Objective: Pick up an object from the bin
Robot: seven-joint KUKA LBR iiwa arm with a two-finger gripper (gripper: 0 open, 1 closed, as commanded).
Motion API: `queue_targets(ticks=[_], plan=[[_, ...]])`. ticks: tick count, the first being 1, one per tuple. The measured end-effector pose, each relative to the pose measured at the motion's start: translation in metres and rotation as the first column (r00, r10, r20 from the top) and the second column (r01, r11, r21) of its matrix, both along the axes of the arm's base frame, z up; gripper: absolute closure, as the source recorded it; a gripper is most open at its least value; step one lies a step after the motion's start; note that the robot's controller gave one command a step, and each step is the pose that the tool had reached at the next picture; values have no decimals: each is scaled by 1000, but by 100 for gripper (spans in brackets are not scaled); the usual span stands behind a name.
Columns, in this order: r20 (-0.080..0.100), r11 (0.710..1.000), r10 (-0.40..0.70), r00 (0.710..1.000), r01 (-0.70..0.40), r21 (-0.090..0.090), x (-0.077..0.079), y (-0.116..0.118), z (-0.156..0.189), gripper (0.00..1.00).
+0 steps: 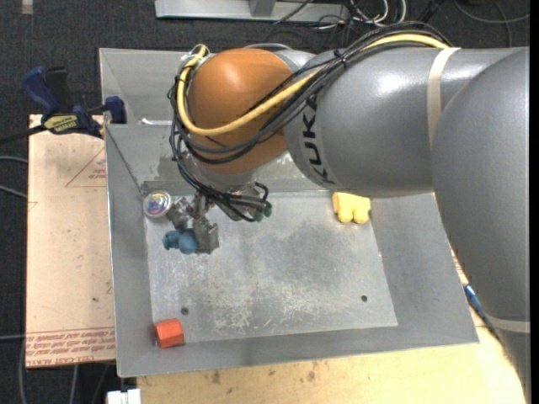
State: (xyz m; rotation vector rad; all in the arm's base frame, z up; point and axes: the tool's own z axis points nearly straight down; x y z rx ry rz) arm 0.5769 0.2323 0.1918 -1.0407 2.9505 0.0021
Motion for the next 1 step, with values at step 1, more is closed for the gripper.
queue_targets(ticks=[1], plan=[[-9, 1000, 0, 1000, 0, -2, -2, -1, -5, 0]])
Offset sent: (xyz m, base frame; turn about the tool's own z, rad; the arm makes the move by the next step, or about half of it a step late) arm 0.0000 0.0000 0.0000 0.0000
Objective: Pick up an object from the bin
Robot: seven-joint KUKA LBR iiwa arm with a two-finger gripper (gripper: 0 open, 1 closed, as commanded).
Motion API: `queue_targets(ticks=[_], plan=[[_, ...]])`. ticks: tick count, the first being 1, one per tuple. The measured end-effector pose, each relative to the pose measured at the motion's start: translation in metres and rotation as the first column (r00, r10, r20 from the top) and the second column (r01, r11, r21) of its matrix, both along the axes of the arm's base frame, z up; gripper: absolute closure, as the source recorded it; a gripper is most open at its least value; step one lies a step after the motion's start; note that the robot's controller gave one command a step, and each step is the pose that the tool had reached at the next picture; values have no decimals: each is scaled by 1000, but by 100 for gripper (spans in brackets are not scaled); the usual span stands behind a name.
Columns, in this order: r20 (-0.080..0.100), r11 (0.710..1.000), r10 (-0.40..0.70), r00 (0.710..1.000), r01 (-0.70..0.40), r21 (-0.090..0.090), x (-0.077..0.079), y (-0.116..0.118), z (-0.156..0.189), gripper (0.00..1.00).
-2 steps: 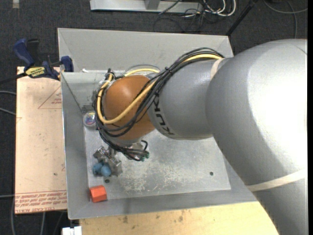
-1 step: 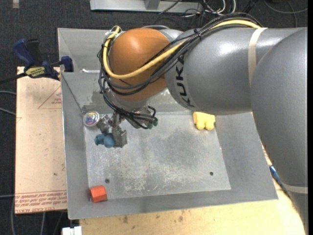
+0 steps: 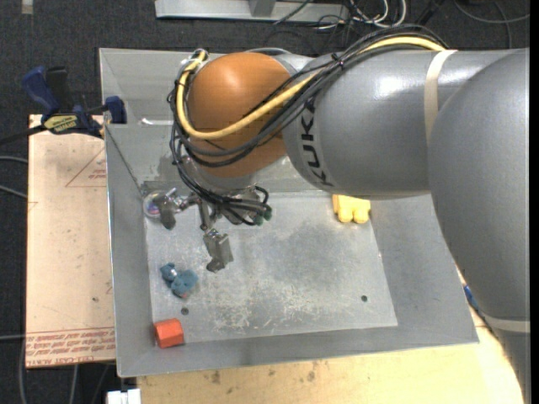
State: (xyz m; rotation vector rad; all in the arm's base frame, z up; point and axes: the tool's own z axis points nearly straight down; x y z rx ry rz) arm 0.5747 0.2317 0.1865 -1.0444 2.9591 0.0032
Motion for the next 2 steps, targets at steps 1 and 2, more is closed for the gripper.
queue_targets(ticks=[1, 2], plan=[[-9, 981, 193, 981, -193, -3, -50, -6, -80, 0], [0, 990, 140, 990, -140, 0, -17, -21, -114, 0]])
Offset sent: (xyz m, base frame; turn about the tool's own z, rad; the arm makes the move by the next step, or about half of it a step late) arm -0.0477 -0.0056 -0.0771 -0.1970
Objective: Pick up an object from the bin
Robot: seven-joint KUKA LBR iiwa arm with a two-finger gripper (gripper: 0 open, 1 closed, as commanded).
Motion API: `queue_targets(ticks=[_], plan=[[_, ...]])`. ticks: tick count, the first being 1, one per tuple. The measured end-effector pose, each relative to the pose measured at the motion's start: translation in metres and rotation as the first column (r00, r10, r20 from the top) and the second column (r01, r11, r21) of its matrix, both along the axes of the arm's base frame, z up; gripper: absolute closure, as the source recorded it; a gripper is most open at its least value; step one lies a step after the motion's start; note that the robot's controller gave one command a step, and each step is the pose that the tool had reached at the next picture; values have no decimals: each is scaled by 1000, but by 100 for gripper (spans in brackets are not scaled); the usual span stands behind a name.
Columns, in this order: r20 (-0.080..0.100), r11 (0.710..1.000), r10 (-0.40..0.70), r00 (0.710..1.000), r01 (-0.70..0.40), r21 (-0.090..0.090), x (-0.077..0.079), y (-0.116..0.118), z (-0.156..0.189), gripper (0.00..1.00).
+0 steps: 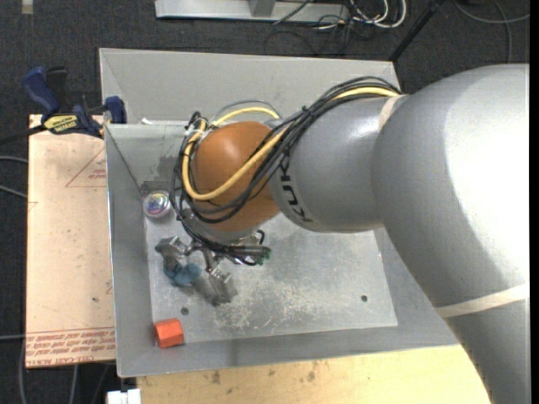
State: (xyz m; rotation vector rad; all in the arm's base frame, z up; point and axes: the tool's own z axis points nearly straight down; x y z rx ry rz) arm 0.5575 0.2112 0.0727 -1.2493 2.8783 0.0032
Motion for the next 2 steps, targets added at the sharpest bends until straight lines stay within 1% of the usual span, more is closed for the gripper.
queue_targets(ticks=[1, 2], plan=[[1, 1000, 2, 1000, -2, 2, 0, 1, 2, 100], [10, 1000, 15, 1000, -15, 1, 27, -10, 148, 100]])
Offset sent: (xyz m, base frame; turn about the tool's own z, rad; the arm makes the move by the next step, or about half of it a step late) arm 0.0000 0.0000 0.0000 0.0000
